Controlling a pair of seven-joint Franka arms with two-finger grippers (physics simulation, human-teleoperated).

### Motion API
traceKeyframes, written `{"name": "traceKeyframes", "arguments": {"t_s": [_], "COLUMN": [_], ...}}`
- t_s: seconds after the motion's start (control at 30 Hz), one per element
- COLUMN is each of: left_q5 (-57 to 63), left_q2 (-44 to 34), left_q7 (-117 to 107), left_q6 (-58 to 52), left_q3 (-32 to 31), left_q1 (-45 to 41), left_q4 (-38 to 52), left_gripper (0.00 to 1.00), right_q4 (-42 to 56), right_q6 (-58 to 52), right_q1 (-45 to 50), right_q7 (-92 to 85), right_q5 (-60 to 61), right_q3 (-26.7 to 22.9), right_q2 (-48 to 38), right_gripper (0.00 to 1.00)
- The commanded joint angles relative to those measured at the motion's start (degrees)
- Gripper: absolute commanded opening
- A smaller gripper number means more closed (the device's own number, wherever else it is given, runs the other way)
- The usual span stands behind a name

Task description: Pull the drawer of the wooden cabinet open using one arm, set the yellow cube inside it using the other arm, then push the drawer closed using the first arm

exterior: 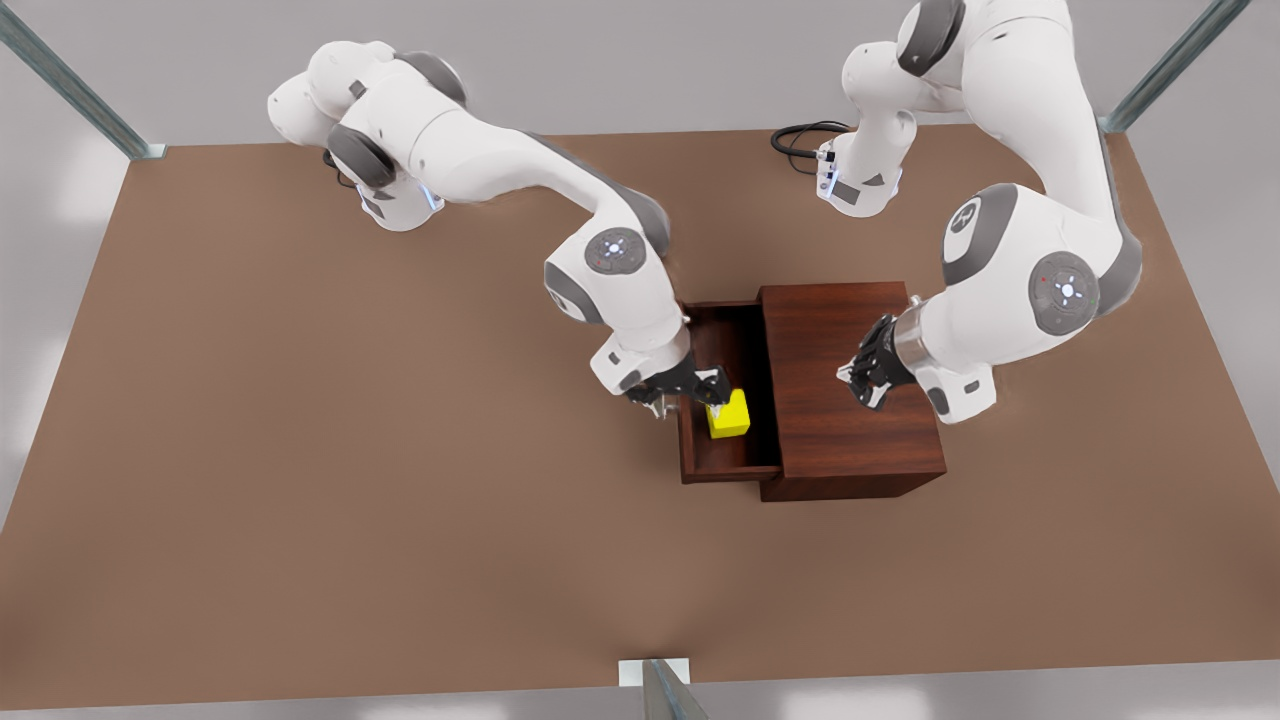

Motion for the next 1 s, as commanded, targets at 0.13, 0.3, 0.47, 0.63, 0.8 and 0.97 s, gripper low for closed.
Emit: {"name": "traceKeyframes", "arguments": {"t_s": [0.13, 0.3, 0.47, 0.63, 0.8, 0.97], "left_q5": [-1.10, 13.65, 17.09, 21.75, 22.81, 22.80], "left_q2": [4.88, 11.20, 13.93, 13.76, 11.91, 7.78], "left_q7": [-30.45, -53.75, -58.77, -58.51, -56.14, -50.51], "left_q6": [18.91, 32.81, 36.67, 38.87, 36.85, 36.06], "left_q3": [0.21, 0.30, 0.48, 1.45, 1.36, 1.36], "left_q1": [-11.06, -22.93, -24.69, -25.04, -24.78, -23.81], "left_q4": [-0.15, -4.02, -8.94, -17.20, -19.22, -24.94], "left_gripper": [0.21, 0.21, 0.21, 0.21, 0.21, 0.21], "right_q4": [-2.93, -31.12, -28.16, -25.78, -25.34, -25.43], "right_q6": [-33.27, -28.64, -30.74, -30.74, -30.04, -28.54], "right_q1": [-15.59, -27.81, -27.81, -27.81, -27.37, -26.49], "right_q7": [-29.84, -60.44, -60.36, -72.22, -76.00, -65.64], "right_q5": [0.14, 7.44, 7.26, 7.17, 7.35, 7.35], "right_q3": [-0.05, -10.06, -10.69, -10.51, -10.07, -9.46], "right_q2": [-15.31, -37.01, -35.27, -34.57, -34.13, -32.55], "right_gripper": [1.00, 1.00, 1.00, 1.00, 1.00, 1.00]}}
